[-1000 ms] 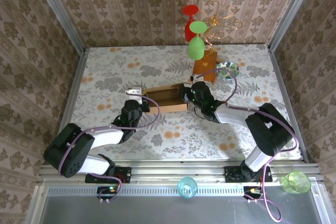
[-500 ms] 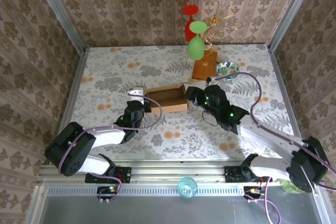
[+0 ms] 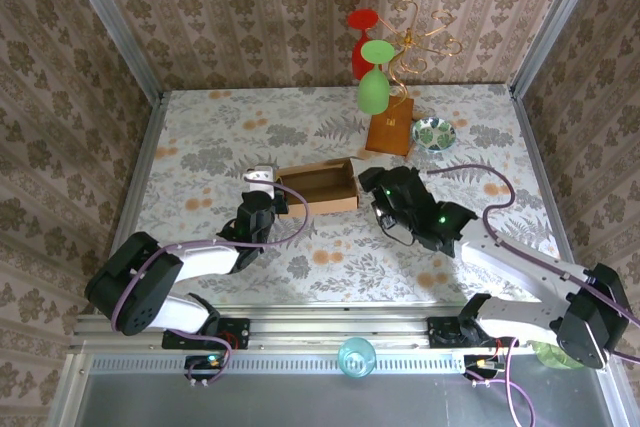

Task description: Fold the paper box

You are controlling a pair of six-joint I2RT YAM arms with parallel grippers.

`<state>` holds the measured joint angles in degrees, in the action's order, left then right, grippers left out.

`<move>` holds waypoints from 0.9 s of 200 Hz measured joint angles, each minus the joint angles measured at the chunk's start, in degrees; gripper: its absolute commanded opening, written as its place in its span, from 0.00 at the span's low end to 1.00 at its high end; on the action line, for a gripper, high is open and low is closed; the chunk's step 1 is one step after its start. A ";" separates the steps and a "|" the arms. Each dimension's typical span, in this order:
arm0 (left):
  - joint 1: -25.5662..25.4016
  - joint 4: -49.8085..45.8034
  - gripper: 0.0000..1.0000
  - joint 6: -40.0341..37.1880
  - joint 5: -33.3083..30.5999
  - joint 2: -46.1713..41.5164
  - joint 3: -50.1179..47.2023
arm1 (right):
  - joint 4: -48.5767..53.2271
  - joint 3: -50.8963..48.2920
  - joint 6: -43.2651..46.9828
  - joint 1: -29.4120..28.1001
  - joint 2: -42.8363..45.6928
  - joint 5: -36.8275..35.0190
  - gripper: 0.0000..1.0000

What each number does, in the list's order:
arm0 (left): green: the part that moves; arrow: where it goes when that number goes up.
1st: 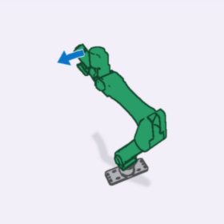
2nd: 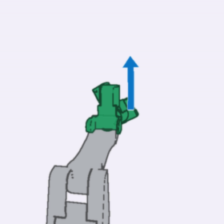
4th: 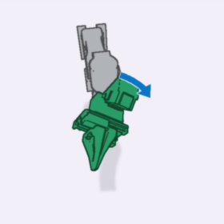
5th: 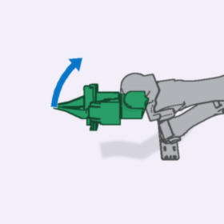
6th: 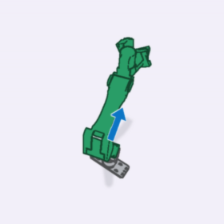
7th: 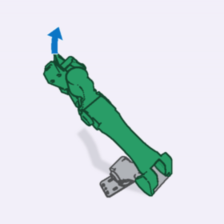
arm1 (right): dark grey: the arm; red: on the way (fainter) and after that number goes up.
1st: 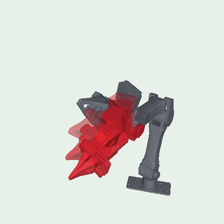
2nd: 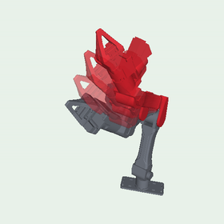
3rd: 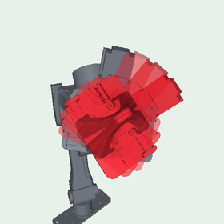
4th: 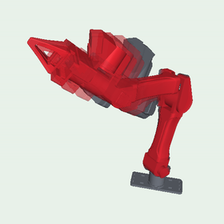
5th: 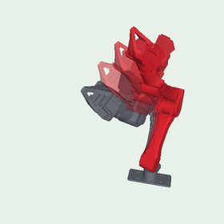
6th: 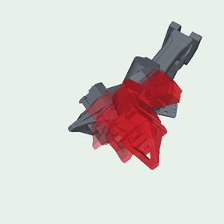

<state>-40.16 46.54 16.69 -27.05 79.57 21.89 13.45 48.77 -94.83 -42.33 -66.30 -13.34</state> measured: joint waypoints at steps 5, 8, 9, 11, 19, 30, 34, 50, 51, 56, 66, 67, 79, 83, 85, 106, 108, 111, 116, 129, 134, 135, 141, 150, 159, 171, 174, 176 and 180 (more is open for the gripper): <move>0.00 0.00 0.00 0.00 0.00 0.00 0.00 | 0.13 1.33 -1.16 0.00 -0.68 -0.02 0.70; 0.00 0.00 0.00 0.00 0.00 0.00 0.02 | 0.20 2.14 -1.79 0.02 -1.07 0.00 0.70; 0.00 0.00 0.00 0.00 0.00 0.00 0.00 | 0.15 2.54 -2.01 0.02 -1.27 0.00 0.70; 0.00 0.00 0.00 0.00 0.00 0.00 0.00 | 0.11 3.19 -2.54 0.02 -1.68 0.00 0.69; 0.00 0.00 0.00 0.00 0.00 0.00 0.00 | -0.09 5.66 -4.13 0.00 -3.30 0.09 0.69; 0.00 0.02 0.00 0.00 0.00 0.07 0.00 | -0.55 9.07 -6.16 0.00 -5.88 0.39 0.67; 0.00 0.09 0.00 0.00 0.00 0.11 0.00 | -0.87 10.01 -6.75 0.00 -6.86 0.57 0.67; 0.00 0.26 0.00 0.02 0.00 0.33 0.00 | -2.47 13.51 -9.31 0.00 -11.23 1.60 0.63; 0.00 0.28 0.00 0.02 0.00 0.33 0.02 | -2.56 13.62 -9.38 0.00 -11.43 1.62 0.62; 0.00 0.33 0.00 0.02 0.00 0.35 0.02 | -3.10 14.43 -10.19 0.00 -12.94 2.01 0.61; 0.00 0.39 0.00 0.02 -0.02 0.37 0.02 | -3.93 15.69 -11.19 0.00 -15.82 2.64 0.57; 0.00 0.37 0.00 0.02 -0.02 0.37 0.02 | -3.96 15.76 -11.28 0.00 -16.02 2.69 0.57; 0.00 0.46 0.00 0.02 -0.02 0.46 0.02 | -4.22 17.07 -12.52 0.00 -19.15 3.41 0.53; -0.04 0.52 0.00 0.02 -0.02 0.50 0.02 | -4.26 17.51 -13.16 0.00 -20.15 3.69 0.51; -0.04 0.59 0.00 0.02 -0.02 0.57 0.00 | -4.26 17.70 -13.16 0.00 -20.61 3.82 0.51; -0.20 0.85 0.00 0.02 -0.07 0.74 0.02 | -4.11 19.37 -14.10 0.00 -24.04 5.31 0.46; -0.24 0.85 0.00 0.02 -0.11 0.74 0.02 | -4.07 19.50 -14.21 0.00 -24.28 5.44 0.46; -0.26 0.85 0.00 0.02 -0.17 0.74 0.00 | -4.02 19.69 -14.47 0.00 -24.55 5.64 0.45; -0.33 0.85 0.00 0.02 -0.24 0.74 0.02 | -4.04 19.87 -14.67 0.00 -24.92 5.92 0.42; -0.33 0.83 0.00 0.02 -0.26 0.74 0.02 | -4.04 19.98 -15.04 0.07 -25.33 6.38 0.38; -0.33 0.83 0.00 0.02 -0.26 0.74 0.02 | -4.04 19.98 -14.93 0.09 -25.38 6.51 0.36; -0.33 0.83 0.00 0.02 -0.26 0.74 0.02 | -4.04 19.98 -15.06 0.11 -25.38 6.51 0.36; -0.33 0.83 0.00 0.02 -0.26 0.74 0.02 | -4.07 19.98 -15.02 0.20 -25.40 6.56 0.34; -0.33 0.83 0.00 0.00 -0.24 0.74 0.02 | -4.09 19.98 -15.15 0.35 -25.40 6.58 0.32; -0.33 0.83 0.00 0.02 -0.24 0.74 0.02 | -4.20 19.98 -15.10 0.52 -25.40 6.58 0.33; -0.33 0.81 0.00 0.02 -0.24 0.74 0.04 | -4.42 19.98 -15.08 0.83 -25.40 6.56 0.35; -0.33 0.81 0.00 0.00 -0.24 0.74 0.04 | -4.50 19.98 -15.08 0.92 -25.40 6.56 0.35; -0.33 0.81 0.00 0.00 -0.24 0.74 0.04 | -4.52 19.98 -14.97 0.98 -25.40 6.56 0.35; -0.33 0.81 0.00 0.00 -0.24 0.74 0.04 | -4.63 19.98 -14.93 1.14 -25.40 6.56 0.36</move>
<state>-40.49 47.35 16.69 -27.29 80.31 21.93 8.82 68.75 -109.75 -41.19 -91.70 -6.79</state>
